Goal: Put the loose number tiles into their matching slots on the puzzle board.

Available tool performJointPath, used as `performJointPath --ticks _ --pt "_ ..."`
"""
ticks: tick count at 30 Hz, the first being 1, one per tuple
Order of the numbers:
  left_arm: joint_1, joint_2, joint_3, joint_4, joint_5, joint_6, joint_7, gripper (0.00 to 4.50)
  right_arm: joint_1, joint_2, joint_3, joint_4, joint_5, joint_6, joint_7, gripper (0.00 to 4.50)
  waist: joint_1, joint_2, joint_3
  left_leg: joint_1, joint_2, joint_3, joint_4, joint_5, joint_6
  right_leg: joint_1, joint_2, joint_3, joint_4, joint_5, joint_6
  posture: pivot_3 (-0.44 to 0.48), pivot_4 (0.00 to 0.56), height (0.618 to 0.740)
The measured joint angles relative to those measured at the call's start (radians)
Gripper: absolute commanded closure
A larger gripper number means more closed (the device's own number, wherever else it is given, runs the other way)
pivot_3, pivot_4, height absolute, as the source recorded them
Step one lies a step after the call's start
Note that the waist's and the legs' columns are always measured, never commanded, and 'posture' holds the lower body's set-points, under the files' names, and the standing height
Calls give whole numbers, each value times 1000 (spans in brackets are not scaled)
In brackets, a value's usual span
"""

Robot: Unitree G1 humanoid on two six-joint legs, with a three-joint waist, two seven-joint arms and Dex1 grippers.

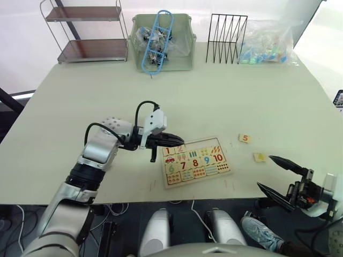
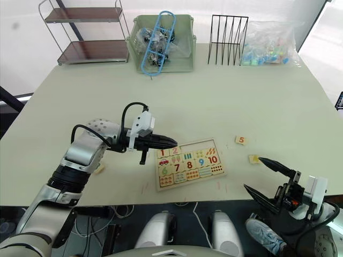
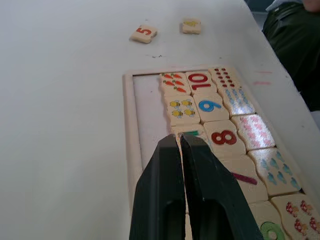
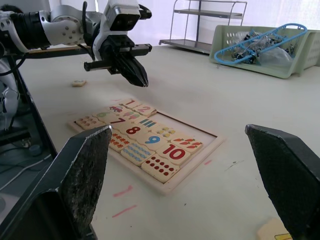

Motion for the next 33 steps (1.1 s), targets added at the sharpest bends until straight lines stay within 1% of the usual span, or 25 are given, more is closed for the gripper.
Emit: performJointPath --ticks 5,10,16,19,22,25,27,28,31,33 --pt "15 -12 -19 51 53 -61 8 4370 14 -4 -8 0 5 0 -1 0 0 0 0 0 0 0 0 0 0 0 0 0 0 0 0 0 150 740" --pt "-2 -44 -46 126 108 -101 31 4370 26 -3 -8 -5 5 0 -10 0 0 0 0 0 0 0 0 0 0 0 0 0 0 0 0 0 150 740" --pt "-3 -36 -52 135 134 -149 9 4370 31 -3 -8 -10 4 0 -12 0 -2 0 0 0 0 0 0 0 0 0 0 0 0 0 0 0 150 740" --pt "-3 -43 -46 137 133 -138 18 4370 31 -3 -8 -10 4 0 -14 0 -2 0 0 0 0 0 0 0 0 0 0 0 0 0 0 0 150 740" --pt "-1 -61 -33 134 107 -99 24 4370 31 -3 -8 -10 3 0 -20 0 -2 0 0 0 0 0 0 0 0 0 0 0 0 0 0 0 150 740" --pt "9 -80 10 94 38 -10 38 4370 27 -3 -8 -10 2 1 -35 0 -3 0 0 0 0 -1 0 0 0 0 0 0 0 0 0 0 150 740" --pt "14 -84 50 55 -13 34 44 4370 25 -4 -8 -8 -1 5 -49 0 -3 0 0 0 0 -1 0 0 0 0 0 0 0 0 0 0 150 740" --pt "20 -88 88 20 -56 43 50 4370 21 -4 -9 -2 -3 14 -61 0 -4 0 0 0 0 -1 0 0 0 0 0 0 0 0 0 0 150 740" --pt "47 -90 173 -30 -105 26 92 4370 11 -4 -11 11 -4 27 -85 0 -5 1 0 0 0 -1 0 0 0 0 0 0 0 0 0 0 150 740" --pt "67 -86 221 -44 -128 48 133 4370 3 -7 -11 29 -5 37 -93 0 -4 1 0 0 0 -1 0 0 0 0 0 0 0 0 0 0 150 740"
